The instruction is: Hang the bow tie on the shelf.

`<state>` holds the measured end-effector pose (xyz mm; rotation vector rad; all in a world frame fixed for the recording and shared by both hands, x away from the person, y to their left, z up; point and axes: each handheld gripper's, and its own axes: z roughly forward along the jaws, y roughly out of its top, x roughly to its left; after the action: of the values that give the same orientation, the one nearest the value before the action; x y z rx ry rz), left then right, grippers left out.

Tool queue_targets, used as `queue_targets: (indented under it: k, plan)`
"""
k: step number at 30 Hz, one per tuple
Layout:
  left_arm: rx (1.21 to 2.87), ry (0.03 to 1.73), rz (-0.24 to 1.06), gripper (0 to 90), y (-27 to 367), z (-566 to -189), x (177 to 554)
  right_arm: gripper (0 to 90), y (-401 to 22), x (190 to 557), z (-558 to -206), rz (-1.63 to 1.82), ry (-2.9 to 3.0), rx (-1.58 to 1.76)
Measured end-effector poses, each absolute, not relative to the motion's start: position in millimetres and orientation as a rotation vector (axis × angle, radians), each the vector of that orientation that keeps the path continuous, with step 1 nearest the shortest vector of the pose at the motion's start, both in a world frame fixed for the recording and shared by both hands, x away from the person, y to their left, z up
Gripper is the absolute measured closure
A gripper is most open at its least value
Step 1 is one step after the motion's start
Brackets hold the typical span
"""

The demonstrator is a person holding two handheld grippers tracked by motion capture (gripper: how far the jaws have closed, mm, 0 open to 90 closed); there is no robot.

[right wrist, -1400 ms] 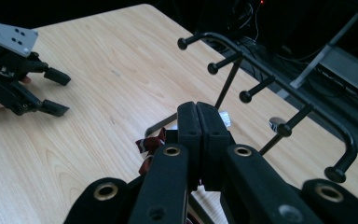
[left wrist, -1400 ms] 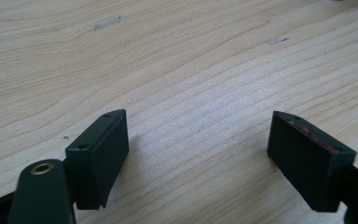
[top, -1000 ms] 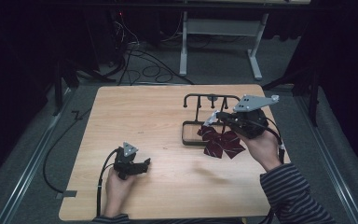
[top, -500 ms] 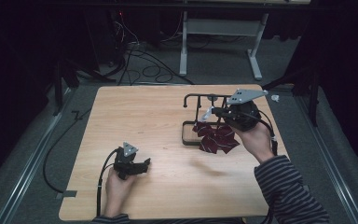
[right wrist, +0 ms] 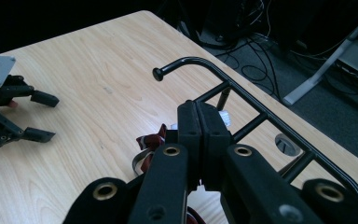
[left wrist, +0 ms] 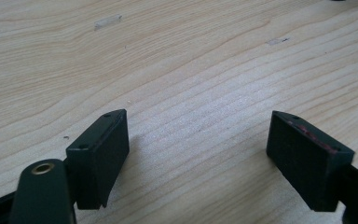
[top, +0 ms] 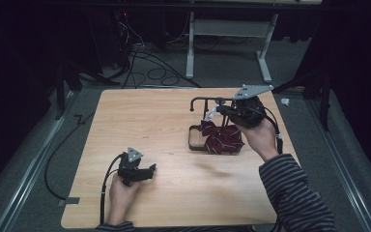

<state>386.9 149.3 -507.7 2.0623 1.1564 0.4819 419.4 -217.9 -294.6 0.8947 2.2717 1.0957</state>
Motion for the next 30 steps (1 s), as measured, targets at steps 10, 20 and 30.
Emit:
queue_targets:
  k: [10,20,30]
  plan:
    - [2.062,1.156,0.482,21.4,149.3,-507.7,386.9,90.0,-217.6,433.9,-299.8,1.088,2.274,0.932]
    - [2.063,1.156,0.484,21.2,149.2,-507.7,386.9,90.0,-222.6,447.6,-305.0,1.065,2.263,0.990]
    - [2.063,1.156,0.484,21.1,149.1,-507.7,386.8,89.9,-224.6,459.3,-312.9,1.020,2.266,1.042]
